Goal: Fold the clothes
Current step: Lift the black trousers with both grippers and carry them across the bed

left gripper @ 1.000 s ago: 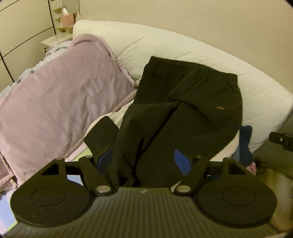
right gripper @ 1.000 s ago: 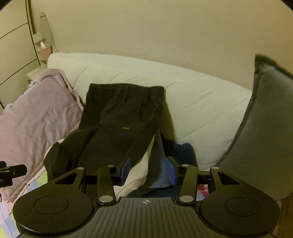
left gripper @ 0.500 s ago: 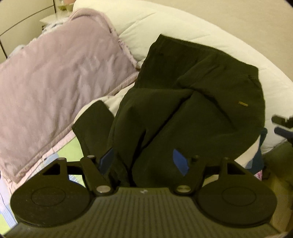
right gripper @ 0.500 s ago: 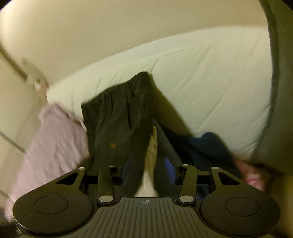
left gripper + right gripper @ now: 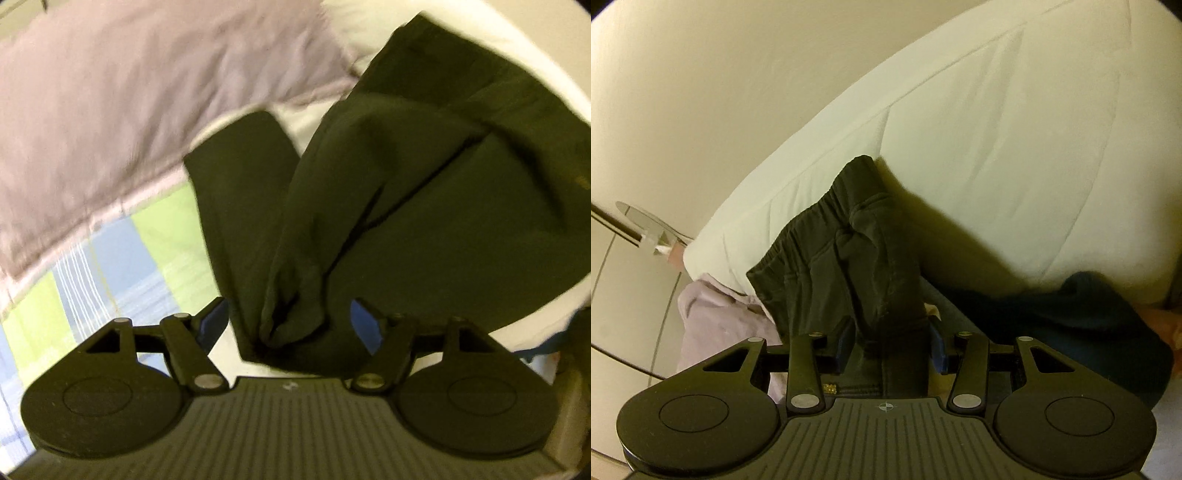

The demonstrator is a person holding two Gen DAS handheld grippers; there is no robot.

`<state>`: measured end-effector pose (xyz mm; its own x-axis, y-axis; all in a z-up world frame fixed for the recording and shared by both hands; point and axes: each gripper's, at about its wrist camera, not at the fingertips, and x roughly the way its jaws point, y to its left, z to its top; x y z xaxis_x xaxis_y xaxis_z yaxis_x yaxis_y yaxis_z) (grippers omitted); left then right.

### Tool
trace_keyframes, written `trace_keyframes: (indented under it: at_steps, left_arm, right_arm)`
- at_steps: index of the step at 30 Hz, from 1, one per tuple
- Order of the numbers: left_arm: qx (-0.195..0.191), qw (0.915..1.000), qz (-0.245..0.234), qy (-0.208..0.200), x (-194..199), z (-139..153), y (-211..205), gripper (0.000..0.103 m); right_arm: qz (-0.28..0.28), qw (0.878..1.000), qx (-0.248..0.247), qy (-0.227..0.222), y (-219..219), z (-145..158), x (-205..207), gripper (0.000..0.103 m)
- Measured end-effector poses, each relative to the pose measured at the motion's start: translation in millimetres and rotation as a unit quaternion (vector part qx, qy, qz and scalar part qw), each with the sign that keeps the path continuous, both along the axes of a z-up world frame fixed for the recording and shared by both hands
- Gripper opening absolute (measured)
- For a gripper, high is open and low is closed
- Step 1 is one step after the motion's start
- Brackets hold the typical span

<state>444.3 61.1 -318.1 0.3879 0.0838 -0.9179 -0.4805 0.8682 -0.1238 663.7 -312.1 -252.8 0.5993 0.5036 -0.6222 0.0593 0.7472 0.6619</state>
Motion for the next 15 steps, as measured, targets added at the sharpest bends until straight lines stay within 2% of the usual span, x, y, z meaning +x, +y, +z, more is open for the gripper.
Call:
trace_keyframes:
  at_steps: [3,6,7,8,9,11,15]
  left_arm:
    - [-0.037,0.9978,0.053,0.013,-7.9,-34.0,12.9,0.070]
    - [-0.099,0.9891,0.109,-0.014,-17.6,-58.7,26.3,0.069]
    - [-0.115,0.9860,0.118,-0.024,-18.9,-65.0,28.9,0.055]
    - [-0.130,0.9827,0.127,-0.035,-20.0,-71.1,31.4,0.045]
    - [-0.130,0.9819,0.133,-0.036,-17.6,-71.5,30.9,0.029]
    - [-0.132,0.9777,0.156,-0.048,-21.6,-65.5,33.9,0.020]
    - [-0.106,0.9749,0.172,-0.093,-45.1,-29.5,44.1,0.016]
  right_arm:
    - [0.002,1.000,0.001,-0.005,-0.6,-3.5,-0.9,0.046]
    - [0.007,1.000,-0.004,-0.010,5.4,-5.6,0.3,0.045]
    - [0.014,1.000,-0.014,-0.017,8.4,-3.9,-0.1,0.041]
    - [0.022,0.999,-0.033,-0.025,12.3,-1.1,-1.1,0.024]
    - [0.033,0.997,-0.053,-0.037,16.1,2.6,-3.3,0.022]
    - [0.054,0.993,-0.084,-0.059,24.3,11.7,-9.4,0.019]
    - [0.088,0.983,-0.131,-0.098,45.0,36.5,-24.2,0.018]
